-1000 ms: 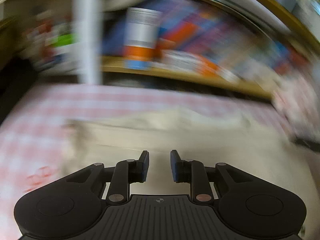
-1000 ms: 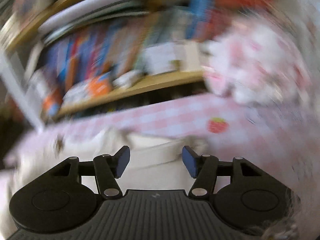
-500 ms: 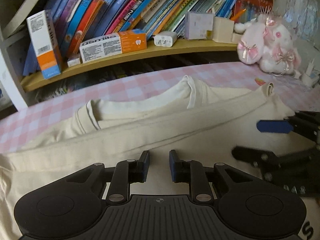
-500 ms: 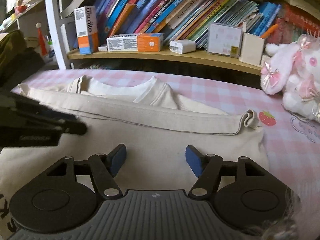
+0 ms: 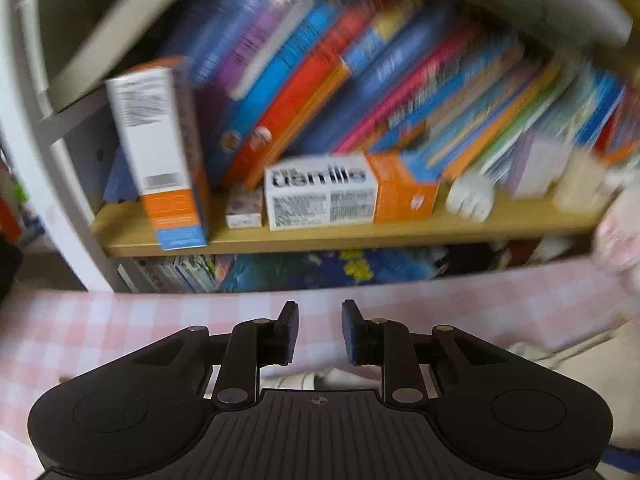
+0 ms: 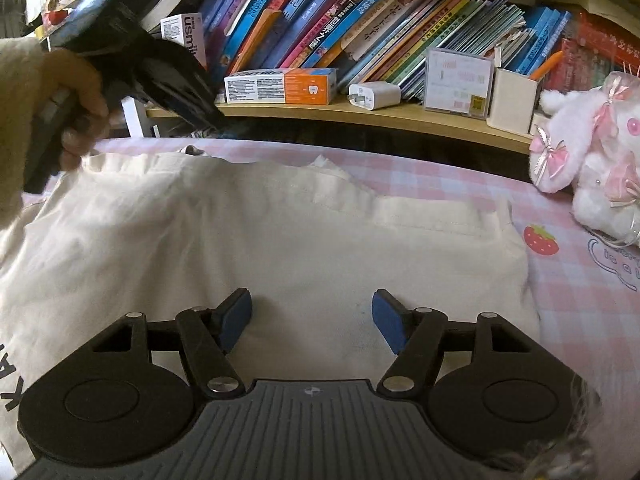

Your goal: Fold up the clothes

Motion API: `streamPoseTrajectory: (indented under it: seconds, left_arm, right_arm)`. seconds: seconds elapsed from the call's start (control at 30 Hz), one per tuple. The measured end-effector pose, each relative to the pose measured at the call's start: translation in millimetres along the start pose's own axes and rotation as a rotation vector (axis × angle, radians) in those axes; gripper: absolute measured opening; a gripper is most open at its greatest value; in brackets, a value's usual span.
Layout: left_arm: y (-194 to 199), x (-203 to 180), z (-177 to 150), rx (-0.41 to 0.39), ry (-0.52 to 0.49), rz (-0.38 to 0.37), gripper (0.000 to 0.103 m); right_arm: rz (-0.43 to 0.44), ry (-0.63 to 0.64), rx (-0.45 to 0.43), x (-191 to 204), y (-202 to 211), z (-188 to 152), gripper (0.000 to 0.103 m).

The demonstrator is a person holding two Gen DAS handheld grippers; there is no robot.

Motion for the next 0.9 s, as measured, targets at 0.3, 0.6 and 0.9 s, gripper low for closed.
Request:
streamPoseTrajectory:
  seconds: [0.3,0.6,0.9]
  left_arm:
    - [81,11,-112,0.08,-0.14,0.066,0.025]
    - [139,85,-195,0.175,0.114,0.196,0.025]
    - [163,115,-231,0.183,0.334,0.111,0.037]
  right_arm:
    - [-0.017,-0.077,-0.041,-22,16,12,0.069]
    - [-0.156,-0.418,0.007,-113,70,-9,0.065]
    - [-0.13,-0.525,0.078,-105,100,-45,0.045]
Point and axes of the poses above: each gripper's, at about its wrist camera, not at the fingertips, and y roughly against the way its jaws point, x to its left, z to its top, the point moved 9 cm from there along -y, roughly the way its jaws point, and after that the axes turned 12 degrees about -y, right-handed, at the moved point
